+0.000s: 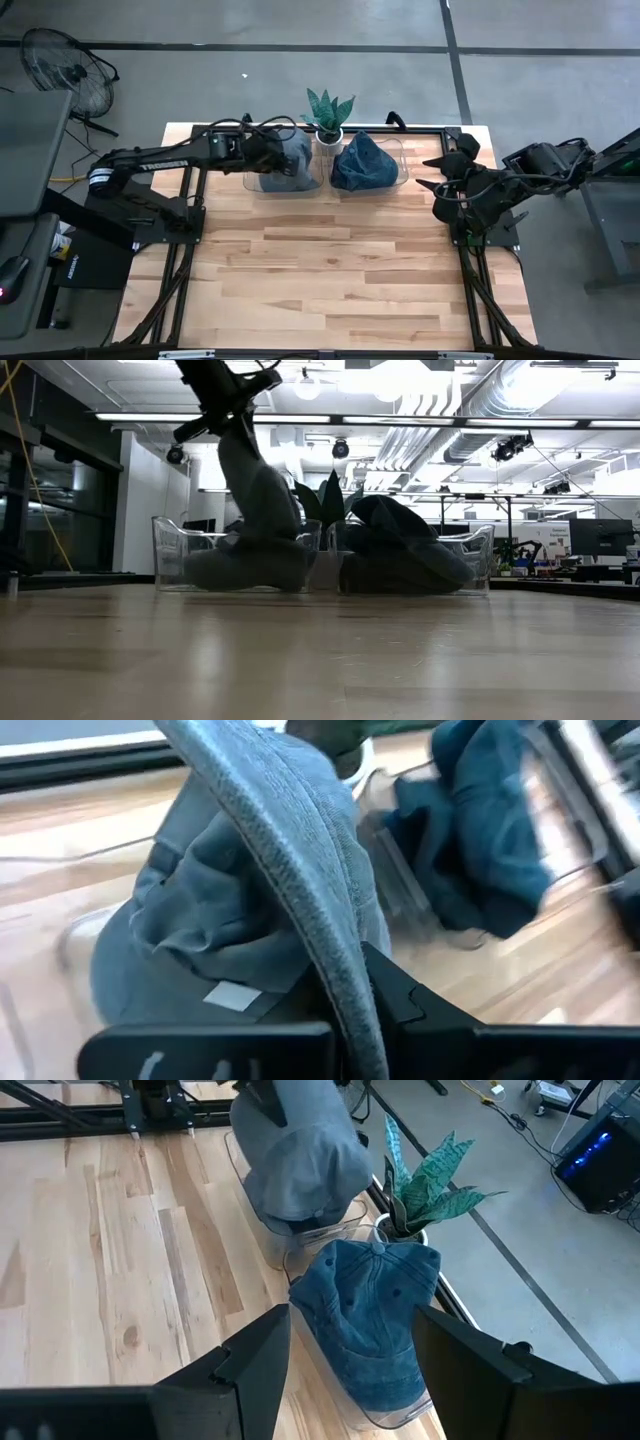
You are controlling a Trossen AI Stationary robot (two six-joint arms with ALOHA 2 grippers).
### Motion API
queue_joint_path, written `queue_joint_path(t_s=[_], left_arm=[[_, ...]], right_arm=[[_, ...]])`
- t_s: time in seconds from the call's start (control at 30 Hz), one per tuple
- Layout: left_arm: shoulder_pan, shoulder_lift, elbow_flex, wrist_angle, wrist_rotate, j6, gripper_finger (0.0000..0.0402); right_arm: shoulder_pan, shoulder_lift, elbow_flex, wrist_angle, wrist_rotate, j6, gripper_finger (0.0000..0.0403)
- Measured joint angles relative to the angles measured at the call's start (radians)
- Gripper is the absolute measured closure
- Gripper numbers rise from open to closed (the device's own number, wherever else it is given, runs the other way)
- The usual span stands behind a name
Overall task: Pick & Place hat
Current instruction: Put the gray cap into the left transparent bin
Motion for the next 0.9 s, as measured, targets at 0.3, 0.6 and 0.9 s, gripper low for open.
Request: queue_joint_path(t_s=[0.3, 0.6, 0.9], left_arm=[[-0.001, -0.074, 0.0, 0.006, -0.001, -0.009, 0.0396], [-0.001, -0.127, 0.0, 0.002, -0.007, -0.016, 0.0396], [-0.001, -0.076, 0.001, 0.032, -0.004, -0.035, 0.0396]], right_arm=[[0.0, 0.0, 0.0, 0.0, -0.013, 0.0, 0.0199], [0.0, 0.0, 0.0, 0.0, -0.006, -0.001, 0.0199], [0.0, 0.015, 0.0, -0.003, 0.008, -0.004, 0.0199]])
